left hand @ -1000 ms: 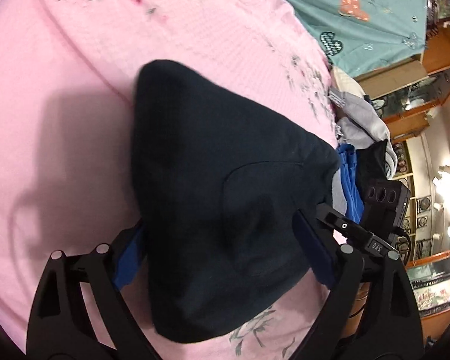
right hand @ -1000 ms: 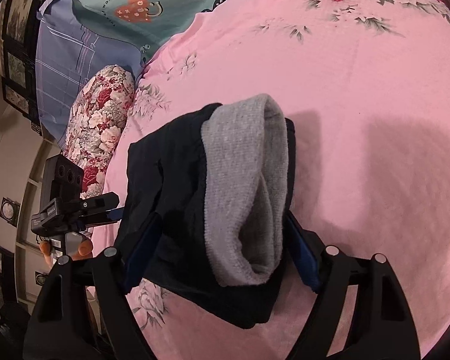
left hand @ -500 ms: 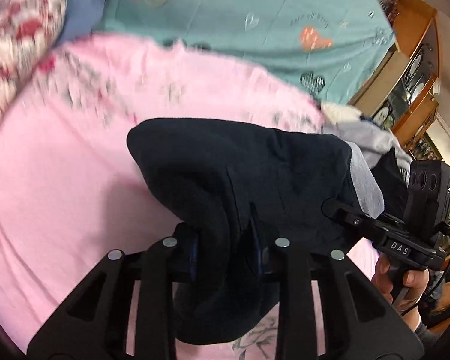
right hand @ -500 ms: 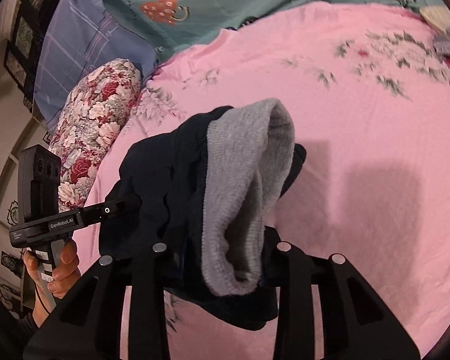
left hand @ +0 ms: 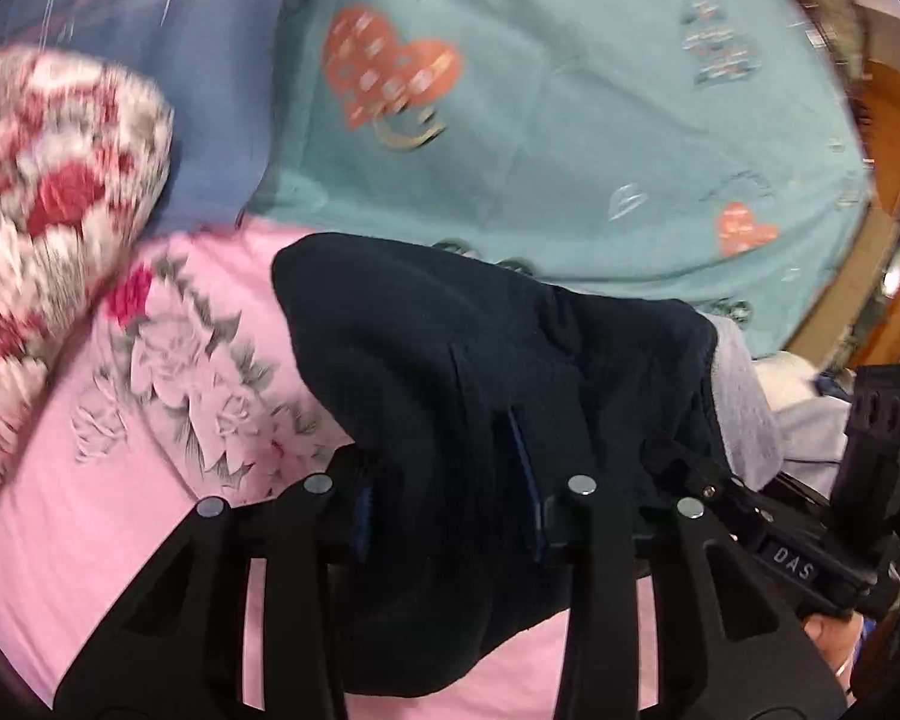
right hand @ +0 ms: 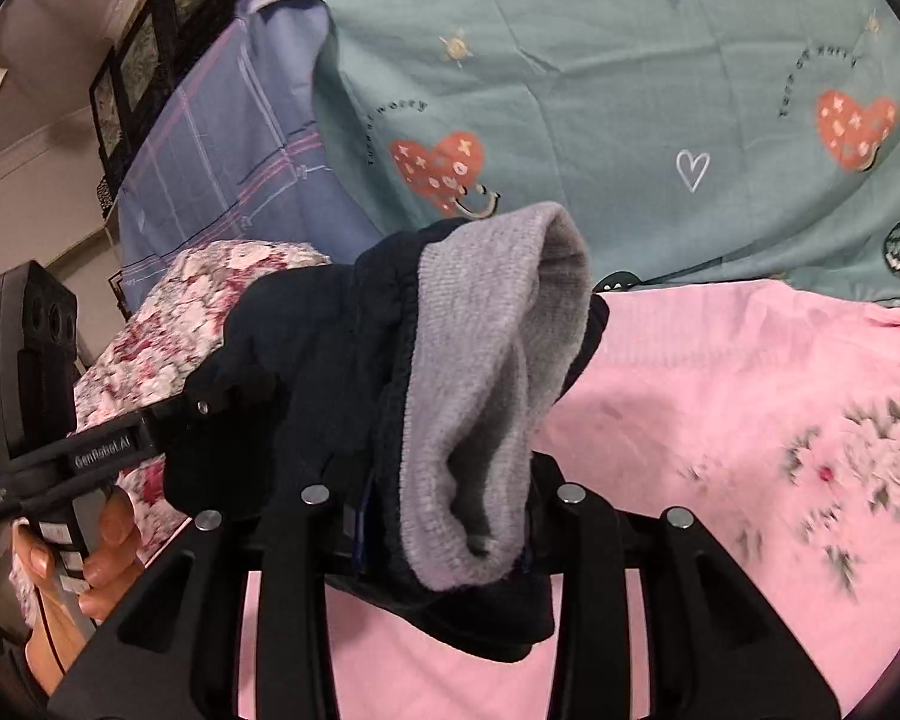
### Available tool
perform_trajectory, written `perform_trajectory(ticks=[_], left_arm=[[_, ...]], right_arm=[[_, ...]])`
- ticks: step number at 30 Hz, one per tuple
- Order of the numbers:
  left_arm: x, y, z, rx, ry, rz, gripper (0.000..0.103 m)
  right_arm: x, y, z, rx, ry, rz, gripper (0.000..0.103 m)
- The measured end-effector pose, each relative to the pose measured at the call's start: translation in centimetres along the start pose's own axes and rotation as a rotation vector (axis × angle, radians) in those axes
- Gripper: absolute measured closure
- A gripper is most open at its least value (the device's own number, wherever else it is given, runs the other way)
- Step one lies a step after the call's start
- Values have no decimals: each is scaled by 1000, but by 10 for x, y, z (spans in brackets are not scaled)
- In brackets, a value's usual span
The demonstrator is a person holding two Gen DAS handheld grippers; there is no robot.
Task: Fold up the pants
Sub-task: 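Lower the folded bundle onto the sheet and open the right tool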
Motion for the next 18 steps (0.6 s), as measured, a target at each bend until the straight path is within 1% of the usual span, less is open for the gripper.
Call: perform_trajectory(ticks=[1, 2, 3, 4, 5, 6, 7, 8, 9, 10, 11, 13, 16, 18], left_arm=[[10, 2, -22, 21, -34, 3, 69], [18, 9, -34, 28, -53, -5, 75], [28, 18, -51, 48, -83, -20, 75], [39, 28, -69, 76, -114, -36, 72], [47, 35, -78, 84, -140, -42, 52], [56, 38, -82, 72, -177, -34, 25], [69, 36, -84, 47, -216, 9, 12], [74, 33, -85, 53, -197, 37, 9], [75, 31, -84, 62, -189, 52, 9], [75, 30, -82, 68, -203, 59, 9], [74, 29, -79, 77, -219, 68, 10], [71, 30, -63, 79, -235, 87, 11], [66, 38, -28, 52, -259, 103, 10], [62, 47, -9, 29, -248, 97, 10]], right_arm=[[-6, 1, -18, 13, 1, 7, 67], [-14, 6, -42, 34, 8, 11, 67], [-20, 12, -60, 58, 12, 7, 67], [-27, 20, -80, 89, 10, -3, 67], [-35, 31, -100, 133, 5, -18, 67], [-43, 43, -118, 197, 8, -38, 66], [-52, 58, -133, 278, 37, -59, 57], [-62, 73, -143, 344, 76, -89, 48], [-70, 80, -142, 324, 87, -127, 28], [-78, 85, -140, 313, 106, -137, 22], [-79, 86, -138, 304, 103, -115, 21], [-79, 86, -134, 316, 110, -105, 21], [-77, 82, -118, 328, 109, -167, 21], [-74, 82, -97, 319, 126, -203, 21]])
Point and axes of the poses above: each gripper's, at about its wrist camera, not at the fingertips, and z roughly against the way its jaws point, x to its left, y to its underside, the point moved 5 cm from there along -z, roughly the way its jaws point, and after that the axes turned 15 degrees about z, right-handed, at the moved point
